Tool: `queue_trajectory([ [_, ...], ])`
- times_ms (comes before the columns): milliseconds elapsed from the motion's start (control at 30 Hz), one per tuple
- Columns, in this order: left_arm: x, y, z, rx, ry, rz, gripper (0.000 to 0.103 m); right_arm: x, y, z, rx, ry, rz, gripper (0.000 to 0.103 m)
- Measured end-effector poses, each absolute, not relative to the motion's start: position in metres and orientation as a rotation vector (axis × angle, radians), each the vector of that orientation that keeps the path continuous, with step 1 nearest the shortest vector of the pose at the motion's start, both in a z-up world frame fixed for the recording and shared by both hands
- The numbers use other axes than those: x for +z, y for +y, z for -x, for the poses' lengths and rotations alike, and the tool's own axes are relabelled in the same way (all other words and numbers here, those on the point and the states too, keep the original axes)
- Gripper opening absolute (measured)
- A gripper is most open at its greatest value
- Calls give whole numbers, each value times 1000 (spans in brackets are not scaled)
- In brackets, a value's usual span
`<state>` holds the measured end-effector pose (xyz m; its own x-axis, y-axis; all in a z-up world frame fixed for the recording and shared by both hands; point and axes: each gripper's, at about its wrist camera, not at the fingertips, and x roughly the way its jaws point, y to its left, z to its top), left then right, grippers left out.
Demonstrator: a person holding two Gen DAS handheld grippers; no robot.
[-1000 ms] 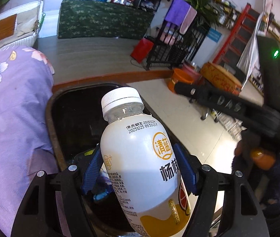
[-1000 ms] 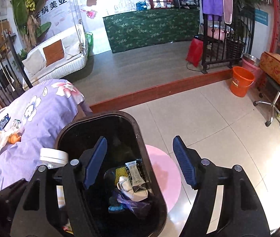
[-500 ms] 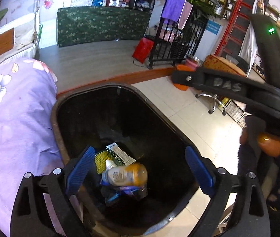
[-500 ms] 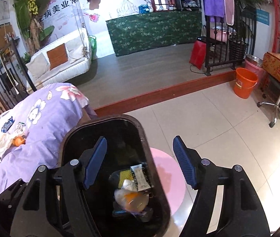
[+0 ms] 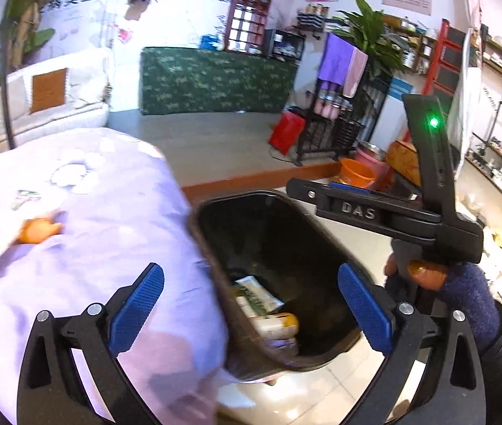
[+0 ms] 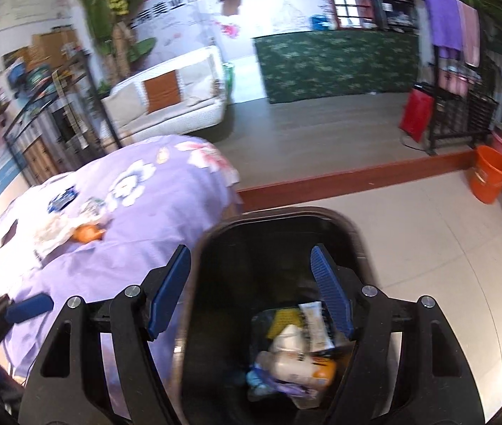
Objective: Collect trash
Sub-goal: 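Grasp the white paper towel with the left tool while the right tool grasps the tissue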
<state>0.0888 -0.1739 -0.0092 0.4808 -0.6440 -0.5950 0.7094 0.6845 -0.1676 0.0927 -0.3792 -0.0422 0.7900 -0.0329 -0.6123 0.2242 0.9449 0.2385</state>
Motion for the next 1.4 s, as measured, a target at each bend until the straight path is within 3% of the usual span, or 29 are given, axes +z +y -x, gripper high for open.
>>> queue_trajectory([
  [700, -26, 12, -180, -339, 754, -64, 97, -31, -234, -156, 226, 686, -174, 70],
  [1167, -46, 33, -229, -267, 823, -185, 97, -29, -150, -187, 396, 719, -70, 70],
  [1267, -48, 37, -234, -265, 836, -187, 83, -29, -139, -196, 411, 728, -53, 70],
  [1400, -49, 53, -236, -282, 858, -116, 52, -33, -126, -210, 436, 746, -32, 70],
])
